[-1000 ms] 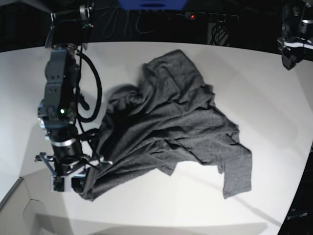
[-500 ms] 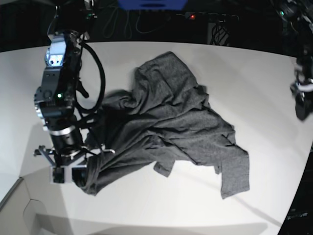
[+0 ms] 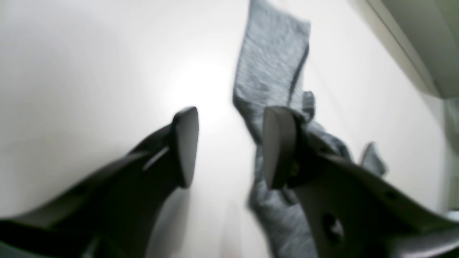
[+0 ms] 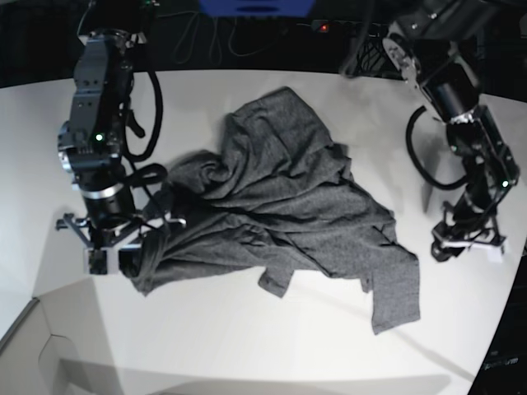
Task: Layout the t-shirt on the table in an organized manner, then fold the t-shirt properly
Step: 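Drag the grasped shirt edge with the right gripper away from the heap, then grasp another shirt edge with the left gripper and lift it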
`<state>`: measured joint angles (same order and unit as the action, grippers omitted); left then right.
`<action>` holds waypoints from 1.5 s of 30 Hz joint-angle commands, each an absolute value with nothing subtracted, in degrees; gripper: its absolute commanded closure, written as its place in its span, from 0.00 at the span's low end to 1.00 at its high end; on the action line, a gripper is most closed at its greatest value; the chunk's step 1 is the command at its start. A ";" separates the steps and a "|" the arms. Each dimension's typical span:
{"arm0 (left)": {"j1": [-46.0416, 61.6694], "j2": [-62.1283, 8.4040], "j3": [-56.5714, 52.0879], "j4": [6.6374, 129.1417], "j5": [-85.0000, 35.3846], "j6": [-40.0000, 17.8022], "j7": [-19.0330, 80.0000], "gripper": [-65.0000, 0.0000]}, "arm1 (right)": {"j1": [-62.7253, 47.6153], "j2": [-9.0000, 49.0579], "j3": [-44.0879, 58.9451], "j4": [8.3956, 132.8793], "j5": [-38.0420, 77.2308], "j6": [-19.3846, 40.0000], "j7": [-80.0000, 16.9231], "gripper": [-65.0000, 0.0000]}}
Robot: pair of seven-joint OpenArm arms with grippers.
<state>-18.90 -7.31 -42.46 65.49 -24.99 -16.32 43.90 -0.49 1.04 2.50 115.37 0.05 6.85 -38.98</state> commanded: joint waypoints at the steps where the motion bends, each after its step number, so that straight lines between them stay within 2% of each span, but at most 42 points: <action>1: -21.49 -8.13 -42.33 64.04 -26.07 -16.84 40.66 0.56 | 0.22 1.27 2.59 116.35 0.13 6.99 -37.32 1.00; 12: -27.65 -9.54 -29.05 41.27 -26.07 -16.75 21.76 0.56 | -3.47 2.77 2.68 116.26 0.04 6.99 -37.32 1.00; 17: -28.44 -9.63 -28.70 36.62 -26.15 -16.75 18.86 0.56 | -3.65 2.95 2.68 116.26 0.04 6.99 -37.41 1.00; 23: -28.62 -9.63 -28.44 36.53 -26.15 -16.75 18.77 0.59 | -3.74 3.30 3.56 116.26 0.04 6.99 -37.76 1.00; 25: -29.67 -9.54 -28.35 36.53 -26.15 -16.75 18.95 0.72 | -3.91 3.30 3.56 116.26 0.04 6.99 -37.76 1.00; 27: -30.37 -9.27 -28.35 36.53 -26.24 -16.75 19.38 0.96 | -4.79 3.30 3.56 116.26 0.04 6.99 -37.41 1.00; 28: -30.81 -9.19 -28.35 36.70 -26.33 -16.75 19.38 1.00 | -5.05 3.30 3.56 116.26 0.04 6.99 -37.41 1.00; 30: -32.13 -9.01 -28.44 37.49 -26.59 -16.75 19.47 0.96 | -5.23 3.30 3.56 116.26 0.04 6.99 -37.41 1.00; 32: -33.36 -8.84 -28.44 39.69 -26.59 -16.75 20.00 1.00 | -5.23 3.91 3.91 116.26 0.04 6.99 -37.49 1.00; 39: -37.93 -4.62 -28.26 56.40 -26.15 -16.75 28.88 1.00 | -5.32 5.32 4.26 116.26 0.04 6.99 -37.76 1.00; 45: -41.19 -3.21 -24.04 57.54 -25.98 -16.66 28.97 1.00 | -6.29 5.58 5.05 116.26 -0.04 6.99 -37.76 1.00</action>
<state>-39.35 -2.59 -23.90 56.58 -25.30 -16.23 30.20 -6.61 5.06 4.69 115.33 0.08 6.85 -39.09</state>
